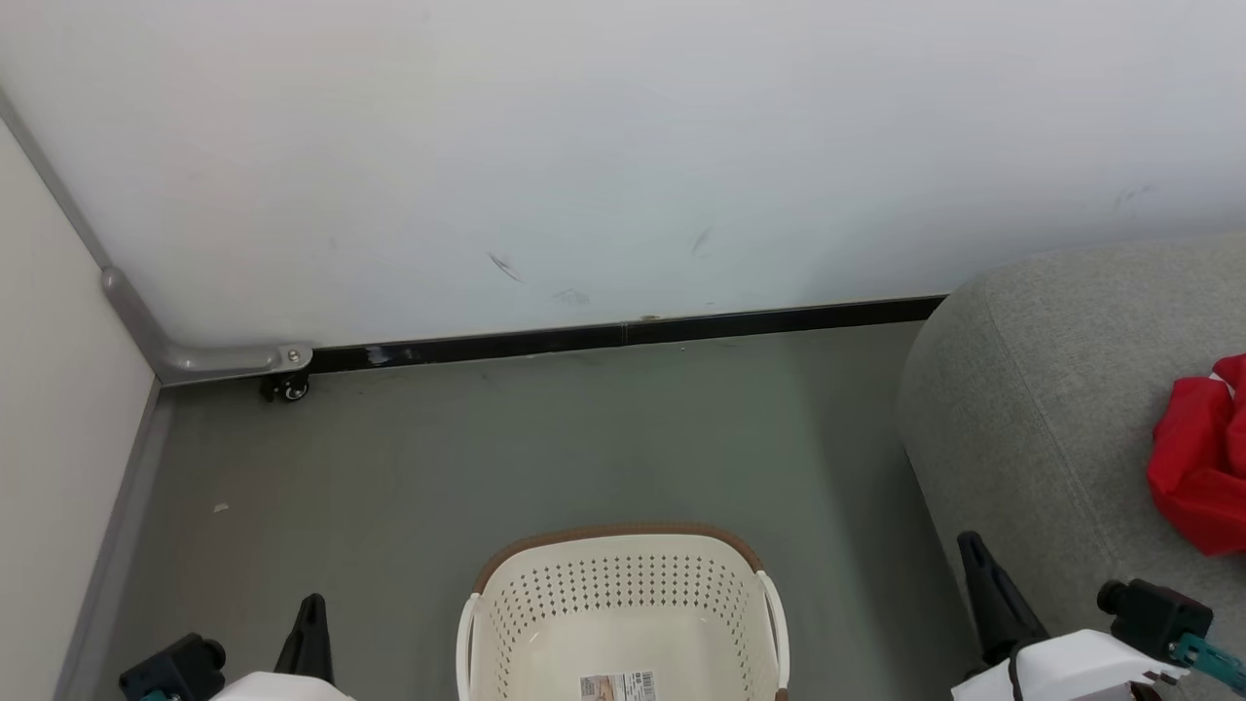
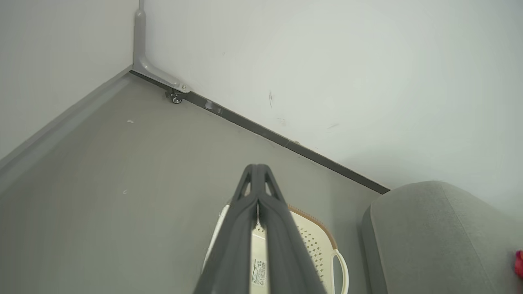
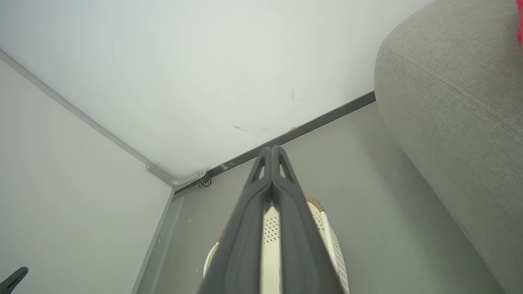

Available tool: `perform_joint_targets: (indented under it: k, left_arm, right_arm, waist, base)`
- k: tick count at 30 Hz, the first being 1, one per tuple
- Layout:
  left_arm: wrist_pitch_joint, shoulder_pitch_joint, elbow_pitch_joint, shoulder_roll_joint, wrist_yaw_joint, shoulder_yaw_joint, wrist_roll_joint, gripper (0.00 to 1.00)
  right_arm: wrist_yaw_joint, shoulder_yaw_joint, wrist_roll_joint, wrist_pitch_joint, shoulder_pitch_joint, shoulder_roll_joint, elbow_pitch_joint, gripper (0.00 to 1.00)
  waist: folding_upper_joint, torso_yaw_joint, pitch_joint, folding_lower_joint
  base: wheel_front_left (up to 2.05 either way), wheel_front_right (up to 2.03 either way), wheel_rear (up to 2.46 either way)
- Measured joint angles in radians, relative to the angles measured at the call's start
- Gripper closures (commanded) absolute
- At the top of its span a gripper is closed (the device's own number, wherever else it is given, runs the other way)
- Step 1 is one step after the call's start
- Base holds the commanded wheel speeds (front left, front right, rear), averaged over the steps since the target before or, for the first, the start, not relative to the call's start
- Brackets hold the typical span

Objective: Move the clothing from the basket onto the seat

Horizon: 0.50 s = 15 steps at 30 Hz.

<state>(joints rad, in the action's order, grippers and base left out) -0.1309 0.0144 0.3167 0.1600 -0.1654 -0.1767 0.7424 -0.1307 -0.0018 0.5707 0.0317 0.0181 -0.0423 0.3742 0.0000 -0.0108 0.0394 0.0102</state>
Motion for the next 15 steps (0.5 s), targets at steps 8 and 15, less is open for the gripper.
perform_joint_targets:
  k: [8,15]
  left_arm:
    - [0.033,-0.001,-0.008,-0.012,0.03,0.031,0.093,1.0]
    - [0.055,-0.006,-0.014,-0.023,0.063,0.058,0.183,1.0]
  right_arm:
    - [0.0,-0.019,0.117,-0.016,-0.004,0.0,-0.015,1.0]
    - [0.0,-0.03,0.217,-0.033,-0.005,0.0,-0.025,1.0]
  waist:
    - [0.0,0.001,0.003,0.006]
    - [0.0,0.002,0.004,0.0072]
  base:
    - [0.0,0.0,0.0]
    - [0.0,0.0,0.0]
